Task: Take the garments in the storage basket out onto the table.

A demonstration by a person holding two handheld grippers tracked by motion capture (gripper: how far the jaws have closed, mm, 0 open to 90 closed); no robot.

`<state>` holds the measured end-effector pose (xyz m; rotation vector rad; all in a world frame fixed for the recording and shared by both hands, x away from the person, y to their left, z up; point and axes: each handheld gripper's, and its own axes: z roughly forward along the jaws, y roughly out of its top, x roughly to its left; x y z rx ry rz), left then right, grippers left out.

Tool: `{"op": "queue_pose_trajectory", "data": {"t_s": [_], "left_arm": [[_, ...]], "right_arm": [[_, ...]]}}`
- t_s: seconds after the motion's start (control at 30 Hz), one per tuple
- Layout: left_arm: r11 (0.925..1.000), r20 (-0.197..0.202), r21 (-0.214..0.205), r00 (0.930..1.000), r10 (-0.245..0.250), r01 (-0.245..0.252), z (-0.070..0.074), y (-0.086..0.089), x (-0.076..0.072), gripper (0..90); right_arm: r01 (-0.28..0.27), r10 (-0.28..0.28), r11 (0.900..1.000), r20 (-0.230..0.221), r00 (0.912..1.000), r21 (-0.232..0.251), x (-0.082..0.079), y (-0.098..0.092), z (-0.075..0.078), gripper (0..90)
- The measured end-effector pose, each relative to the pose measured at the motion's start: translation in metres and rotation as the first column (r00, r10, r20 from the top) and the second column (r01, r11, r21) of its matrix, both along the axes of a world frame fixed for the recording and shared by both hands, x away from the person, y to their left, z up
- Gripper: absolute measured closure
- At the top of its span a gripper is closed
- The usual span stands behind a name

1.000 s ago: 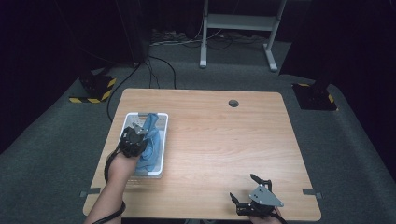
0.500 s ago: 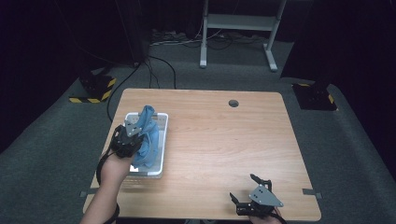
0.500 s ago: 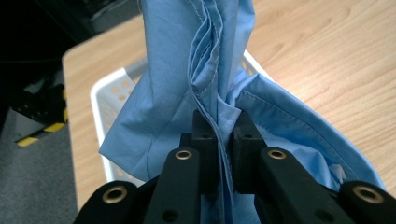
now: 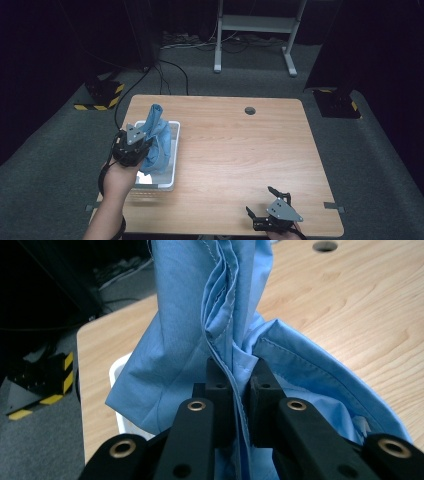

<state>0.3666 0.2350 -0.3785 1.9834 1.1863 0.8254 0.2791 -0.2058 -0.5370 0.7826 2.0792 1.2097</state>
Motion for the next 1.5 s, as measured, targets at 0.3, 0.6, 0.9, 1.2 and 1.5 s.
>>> {"op": "queue_pose_trajectory", "data": {"t_s": [0.3, 0.6, 0.9, 1.2, 1.5], "left_arm": [[0.9990, 0.035, -0.028, 0.9988, -0.035, 0.036, 0.014, -0.009, -0.006, 82.8], [0.9953, 0.052, -0.070, 0.9967, -0.063, 0.067, 0.020, -0.017, -0.010, 82.7], [0.9855, 0.057, -0.117, 0.9915, -0.117, 0.123, 0.021, -0.033, -0.012, 82.4], [0.9747, 0.060, -0.147, 0.9851, -0.161, 0.168, 0.020, -0.051, -0.012, 82.3], [0.9640, 0.053, -0.160, 0.9771, -0.206, 0.212, 0.013, -0.073, -0.009, 82.2]], "right_arm": [[0.001, -0.001, 1.0000, -0.001, 1.0000, 0.002, 0.000, 0.000, 0.000, 0.3], [0.002, -0.002, 1.0000, -0.002, 1.0000, 0.002, 0.000, 0.000, 0.000, 0.3], [0.002, -0.002, 1.0000, -0.002, 1.0000, 0.002, 0.000, 0.000, 0.000, 0.3], [0.001, -0.001, 1.0000, -0.002, 1.0000, 0.005, 0.000, 0.000, 0.000, 0.3], [0.000, 0.000, 1.0000, -0.003, 1.0000, 0.006, 0.000, -0.001, 0.000, 0.3]]}}
